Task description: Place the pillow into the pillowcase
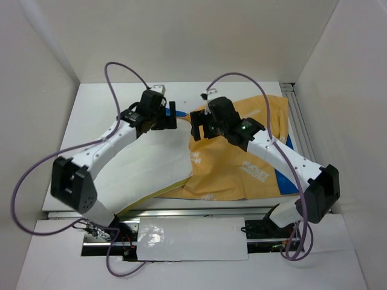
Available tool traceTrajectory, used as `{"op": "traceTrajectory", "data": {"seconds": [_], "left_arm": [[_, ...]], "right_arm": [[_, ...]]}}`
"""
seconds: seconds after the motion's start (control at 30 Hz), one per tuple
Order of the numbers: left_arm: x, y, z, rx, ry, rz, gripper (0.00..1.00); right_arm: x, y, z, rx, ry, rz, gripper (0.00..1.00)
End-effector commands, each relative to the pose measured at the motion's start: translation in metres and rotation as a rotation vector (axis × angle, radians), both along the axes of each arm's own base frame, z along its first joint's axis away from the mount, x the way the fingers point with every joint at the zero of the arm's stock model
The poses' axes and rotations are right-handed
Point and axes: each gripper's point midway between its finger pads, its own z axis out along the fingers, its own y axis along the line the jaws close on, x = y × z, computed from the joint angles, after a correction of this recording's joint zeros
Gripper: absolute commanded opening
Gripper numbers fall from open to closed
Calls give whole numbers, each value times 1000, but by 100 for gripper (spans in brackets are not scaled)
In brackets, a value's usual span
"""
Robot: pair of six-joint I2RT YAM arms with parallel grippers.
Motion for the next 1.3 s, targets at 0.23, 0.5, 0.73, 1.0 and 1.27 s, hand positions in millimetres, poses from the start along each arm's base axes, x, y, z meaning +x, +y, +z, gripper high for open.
{"op": "traceTrajectory", "data": {"seconds": [0.23, 0.5, 0.73, 1.0, 1.27], "left_arm": [[58, -32, -52, 44, 101, -220, 100], [67, -49, -116, 78, 252, -226, 100], [44, -50, -179, 67, 418, -229, 65], [45, -50, -174, 40, 358, -211, 0], [44, -50, -151, 14, 238, -246, 0]], "right_arm": [[122, -27, -5, -147, -93, -72, 90], [168, -57, -56, -254, 33, -278, 90], [164, -46, -102, -202, 175, -233, 90], [164, -34, -64, -317, -36, -105, 92], [153, 3, -38, -274, -234, 300, 94]]}}
